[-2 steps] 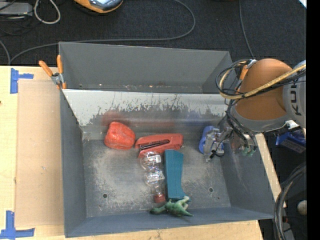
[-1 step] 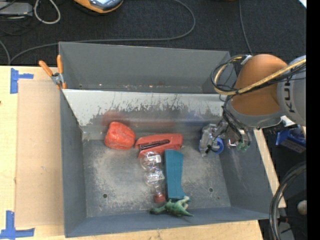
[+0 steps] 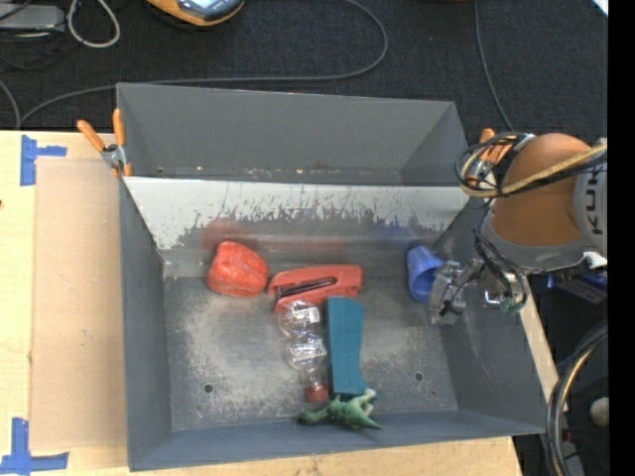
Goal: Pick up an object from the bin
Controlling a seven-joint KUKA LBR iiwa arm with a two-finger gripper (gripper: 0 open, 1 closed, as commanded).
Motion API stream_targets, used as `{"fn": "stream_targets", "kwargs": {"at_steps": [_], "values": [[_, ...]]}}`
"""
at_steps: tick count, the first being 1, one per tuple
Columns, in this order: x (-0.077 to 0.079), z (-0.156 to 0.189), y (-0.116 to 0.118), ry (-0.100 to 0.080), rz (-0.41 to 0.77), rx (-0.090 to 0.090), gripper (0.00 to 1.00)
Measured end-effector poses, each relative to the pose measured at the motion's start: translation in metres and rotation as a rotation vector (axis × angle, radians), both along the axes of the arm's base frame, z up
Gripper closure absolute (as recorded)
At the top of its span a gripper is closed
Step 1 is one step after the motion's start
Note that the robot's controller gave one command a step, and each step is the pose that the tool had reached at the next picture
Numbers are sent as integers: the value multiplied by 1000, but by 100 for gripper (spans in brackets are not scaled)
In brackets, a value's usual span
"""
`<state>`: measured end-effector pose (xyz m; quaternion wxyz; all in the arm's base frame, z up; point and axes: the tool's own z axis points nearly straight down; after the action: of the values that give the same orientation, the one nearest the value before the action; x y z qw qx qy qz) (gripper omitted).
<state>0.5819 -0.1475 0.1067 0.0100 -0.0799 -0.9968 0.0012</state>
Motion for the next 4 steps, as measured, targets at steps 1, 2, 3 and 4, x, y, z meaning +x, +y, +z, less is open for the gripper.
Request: {"fn": "stream_targets", "kwargs": {"at_steps": [1,2,3,4], "values": [[-4,16,13,-5,-436,0,100],[0,33,13,-3,-420,-3,100],[-3,66,21,6,-247,1,100],[19,-10,40,0,-245,3,0]]}}
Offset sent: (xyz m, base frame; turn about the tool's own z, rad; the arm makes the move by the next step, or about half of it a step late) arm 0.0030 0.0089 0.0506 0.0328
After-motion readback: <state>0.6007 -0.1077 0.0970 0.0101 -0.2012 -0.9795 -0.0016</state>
